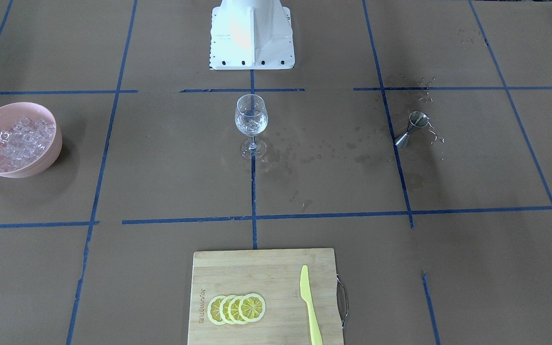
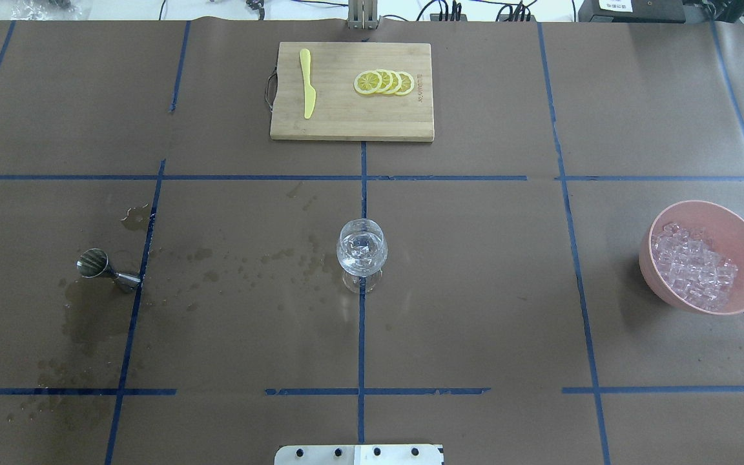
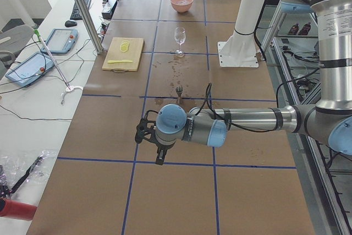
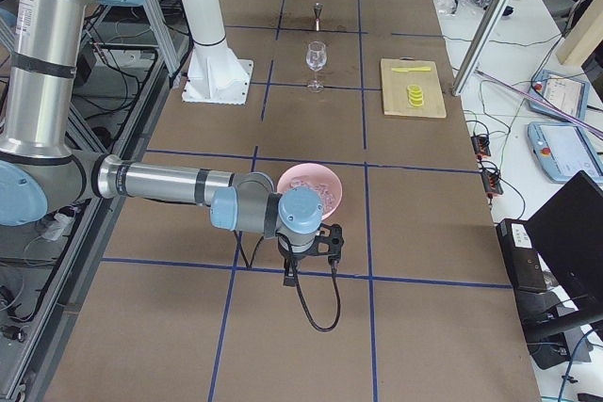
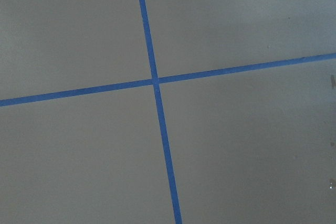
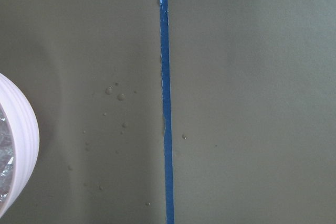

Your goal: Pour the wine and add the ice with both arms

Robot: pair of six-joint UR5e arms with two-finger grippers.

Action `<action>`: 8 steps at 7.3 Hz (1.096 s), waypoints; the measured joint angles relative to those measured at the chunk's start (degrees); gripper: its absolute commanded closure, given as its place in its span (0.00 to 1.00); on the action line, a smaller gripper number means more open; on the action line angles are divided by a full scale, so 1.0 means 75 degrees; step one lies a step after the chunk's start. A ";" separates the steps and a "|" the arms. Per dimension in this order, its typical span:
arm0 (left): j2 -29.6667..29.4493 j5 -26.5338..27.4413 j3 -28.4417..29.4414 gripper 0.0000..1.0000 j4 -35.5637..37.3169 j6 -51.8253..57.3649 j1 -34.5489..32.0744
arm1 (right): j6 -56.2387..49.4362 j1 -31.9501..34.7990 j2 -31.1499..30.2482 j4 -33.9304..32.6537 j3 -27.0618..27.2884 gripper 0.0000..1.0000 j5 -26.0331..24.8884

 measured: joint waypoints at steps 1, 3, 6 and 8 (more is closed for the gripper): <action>0.0001 0.0039 -0.0017 0.00 0.0038 0.0071 0.0071 | 0.0018 -0.0006 -0.0011 0.0155 0.0107 0.00 -0.0441; -0.0044 0.0308 -0.0062 0.00 0.0358 0.0461 0.0269 | 0.0054 -0.0062 0.0025 0.0314 0.0267 0.00 -0.1166; -0.0153 0.0642 -0.0154 0.00 0.1115 0.0681 0.0175 | 0.0050 -0.0091 0.0022 0.0345 0.0292 0.00 -0.1224; -0.0111 0.0703 -0.0247 0.00 0.1160 0.0694 0.0151 | 0.0036 -0.0093 -0.0009 0.0342 0.0283 0.00 -0.1201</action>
